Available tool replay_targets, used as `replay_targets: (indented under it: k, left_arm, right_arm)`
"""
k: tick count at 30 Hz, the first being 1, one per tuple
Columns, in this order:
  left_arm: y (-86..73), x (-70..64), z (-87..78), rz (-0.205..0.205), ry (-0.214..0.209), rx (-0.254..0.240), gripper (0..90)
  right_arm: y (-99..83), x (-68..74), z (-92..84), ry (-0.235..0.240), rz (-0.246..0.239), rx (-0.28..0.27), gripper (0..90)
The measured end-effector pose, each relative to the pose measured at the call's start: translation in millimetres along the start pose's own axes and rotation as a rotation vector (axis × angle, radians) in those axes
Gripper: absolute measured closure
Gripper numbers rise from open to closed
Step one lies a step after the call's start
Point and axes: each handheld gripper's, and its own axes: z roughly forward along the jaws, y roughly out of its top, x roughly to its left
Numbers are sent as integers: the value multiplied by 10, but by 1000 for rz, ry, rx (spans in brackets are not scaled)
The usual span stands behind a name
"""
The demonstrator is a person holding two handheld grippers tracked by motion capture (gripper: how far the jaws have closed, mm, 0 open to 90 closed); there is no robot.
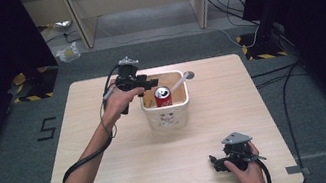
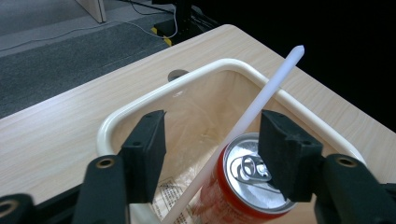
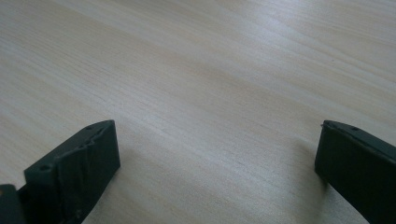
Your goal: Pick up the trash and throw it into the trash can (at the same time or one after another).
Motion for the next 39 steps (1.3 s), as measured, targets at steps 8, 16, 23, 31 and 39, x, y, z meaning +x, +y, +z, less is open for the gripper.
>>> replay_targets:
  k: [8, 16, 23, 31, 39]
  left_arm:
    - [-44, 33, -98, -15, 15, 3, 293]
    - [-90, 95, -210, -12, 25, -9, 221]
    - [-170, 169, -309, -16, 23, -21, 201]
    - [-248, 230, -435, -9, 30, -23, 199]
    - [-361, 270, -561, -13, 29, -43, 200]
  right_arm:
    - [0, 1, 1, 2, 0, 0, 2]
    - [0, 3, 1, 0, 0, 0, 3]
    - [0, 7, 1, 2, 5, 0, 3]
    - [1, 8, 1, 2, 6, 1, 2]
    - [1, 8, 1, 2, 6, 1, 2]
